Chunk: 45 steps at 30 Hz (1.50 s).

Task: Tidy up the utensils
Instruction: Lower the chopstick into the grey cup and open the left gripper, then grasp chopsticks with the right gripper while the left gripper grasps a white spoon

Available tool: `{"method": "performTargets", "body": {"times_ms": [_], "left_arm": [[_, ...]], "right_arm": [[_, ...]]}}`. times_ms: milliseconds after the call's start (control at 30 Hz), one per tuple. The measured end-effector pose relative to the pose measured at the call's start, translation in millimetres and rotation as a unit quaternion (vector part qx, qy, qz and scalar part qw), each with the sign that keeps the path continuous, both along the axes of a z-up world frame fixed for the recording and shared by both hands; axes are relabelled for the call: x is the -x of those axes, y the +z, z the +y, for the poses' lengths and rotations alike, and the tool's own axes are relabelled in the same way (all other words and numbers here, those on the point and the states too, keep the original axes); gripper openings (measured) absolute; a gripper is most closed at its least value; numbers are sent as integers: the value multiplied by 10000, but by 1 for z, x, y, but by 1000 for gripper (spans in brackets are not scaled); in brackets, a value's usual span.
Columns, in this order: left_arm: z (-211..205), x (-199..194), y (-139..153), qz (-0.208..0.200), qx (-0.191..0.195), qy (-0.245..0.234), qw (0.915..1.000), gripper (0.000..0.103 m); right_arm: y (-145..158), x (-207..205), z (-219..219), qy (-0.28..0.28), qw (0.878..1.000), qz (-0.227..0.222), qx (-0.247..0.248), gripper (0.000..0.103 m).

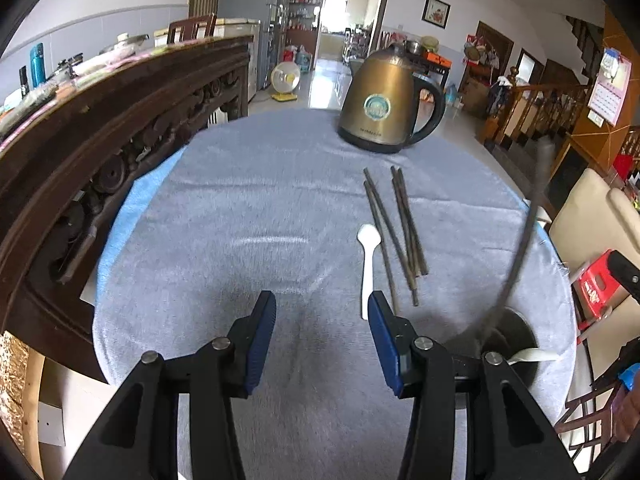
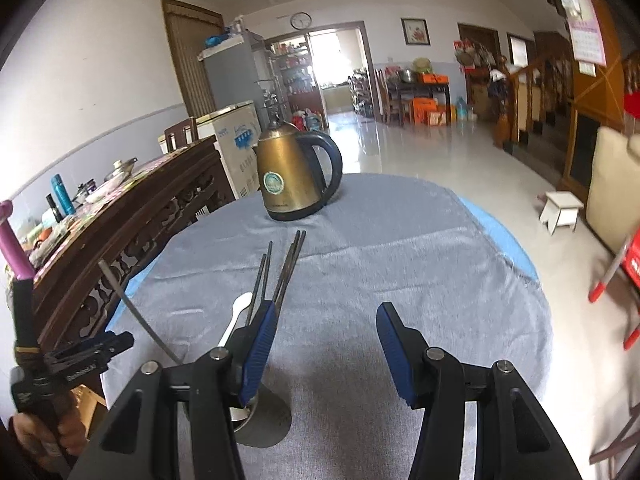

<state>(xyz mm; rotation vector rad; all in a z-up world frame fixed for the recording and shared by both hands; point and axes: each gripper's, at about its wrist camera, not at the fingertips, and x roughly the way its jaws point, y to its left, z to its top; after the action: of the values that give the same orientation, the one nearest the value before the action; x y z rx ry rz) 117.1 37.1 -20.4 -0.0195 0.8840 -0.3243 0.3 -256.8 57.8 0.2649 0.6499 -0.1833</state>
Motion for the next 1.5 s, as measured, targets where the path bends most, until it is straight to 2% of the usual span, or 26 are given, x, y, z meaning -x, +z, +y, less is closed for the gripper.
{"method": "performTargets", "body": {"times_ms": [200, 367, 500, 700, 767, 867, 967, 1133, 1200, 1500], "left_arm": [[-12, -20, -19, 143, -202, -109, 9996, 48], [-29, -43, -27, 102, -206, -324, 9992, 48], [-45, -63, -38, 123, -171, -503, 9985, 48], [-70, -87, -54, 259, -121, -808, 9963, 48], [-76, -94, -59, 319, -73, -849, 9958, 48], [-84, -104, -67, 421, -23, -932, 9948, 48], [-90, -112, -75, 512, 14, -995, 9937, 47], [-97, -125, -88, 672, 37, -1080, 9919, 36], [-97, -126, -91, 688, 44, -1127, 9912, 35], [-108, -136, -100, 814, 59, -1267, 9886, 23]], "right_arm": [[-20, -15, -13, 67, 9988, 287, -402, 56], [-44, -43, -26, 284, 9938, 643, -864, 54], [-58, -78, -37, 561, 9868, 835, -1269, 48], [-70, -138, -41, 987, 9760, 1127, -1578, 39], [-76, -165, -38, 1100, 9713, 1268, -1683, 38], [-82, -203, -28, 1277, 9669, 1486, -1636, 33], [-89, -239, -18, 1351, 9644, 1665, -1548, 31], [-107, -302, -4, 1349, 9597, 1979, -1470, 30], [-115, -323, 0, 1348, 9576, 2083, -1464, 30], [-145, -388, 16, 1226, 9526, 2424, -1370, 30]]}}
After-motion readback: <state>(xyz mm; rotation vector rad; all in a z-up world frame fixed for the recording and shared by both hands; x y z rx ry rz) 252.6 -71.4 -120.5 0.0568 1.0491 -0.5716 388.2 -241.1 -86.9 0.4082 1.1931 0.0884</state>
